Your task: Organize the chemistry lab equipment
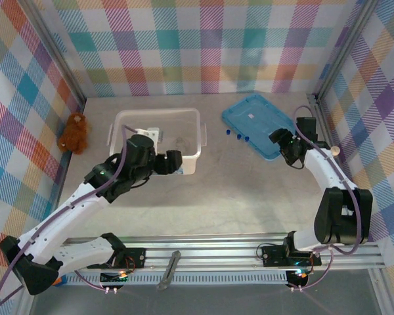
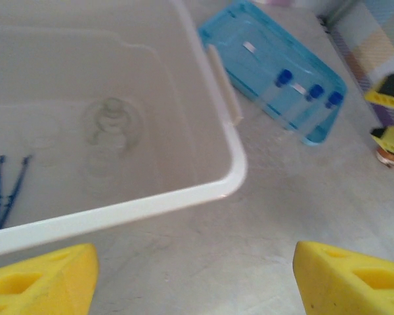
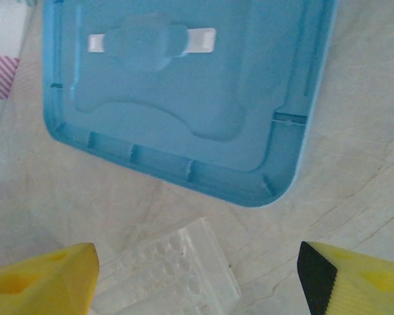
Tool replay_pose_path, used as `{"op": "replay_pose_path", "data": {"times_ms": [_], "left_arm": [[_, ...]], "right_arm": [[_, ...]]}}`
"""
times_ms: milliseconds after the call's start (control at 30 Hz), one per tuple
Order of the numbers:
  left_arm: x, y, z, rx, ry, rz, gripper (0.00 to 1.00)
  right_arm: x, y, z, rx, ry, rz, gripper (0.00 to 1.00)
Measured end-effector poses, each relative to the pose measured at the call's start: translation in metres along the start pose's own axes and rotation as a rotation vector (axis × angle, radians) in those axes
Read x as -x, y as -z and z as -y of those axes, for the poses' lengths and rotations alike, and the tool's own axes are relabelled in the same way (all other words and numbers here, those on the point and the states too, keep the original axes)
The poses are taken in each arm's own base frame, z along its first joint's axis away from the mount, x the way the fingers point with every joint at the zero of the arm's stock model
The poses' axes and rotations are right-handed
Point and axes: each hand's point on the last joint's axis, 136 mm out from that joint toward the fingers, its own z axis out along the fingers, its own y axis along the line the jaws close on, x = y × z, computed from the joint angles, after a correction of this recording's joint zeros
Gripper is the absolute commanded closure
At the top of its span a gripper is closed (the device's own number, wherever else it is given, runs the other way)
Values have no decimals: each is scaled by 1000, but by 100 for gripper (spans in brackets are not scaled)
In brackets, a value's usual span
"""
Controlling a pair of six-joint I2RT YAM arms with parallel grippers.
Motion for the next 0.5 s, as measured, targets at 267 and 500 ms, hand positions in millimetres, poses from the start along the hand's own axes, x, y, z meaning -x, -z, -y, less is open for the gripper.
{"op": "replay_pose_path", "data": {"times_ms": [267, 500], "left_arm": [[7, 8, -45, 99, 79, 22, 22], [11, 13, -65, 137, 124, 34, 22]], "right_arm": [[13, -21, 20, -4, -57, -14, 19], [18, -51, 42, -28, -103, -49, 19]]}}
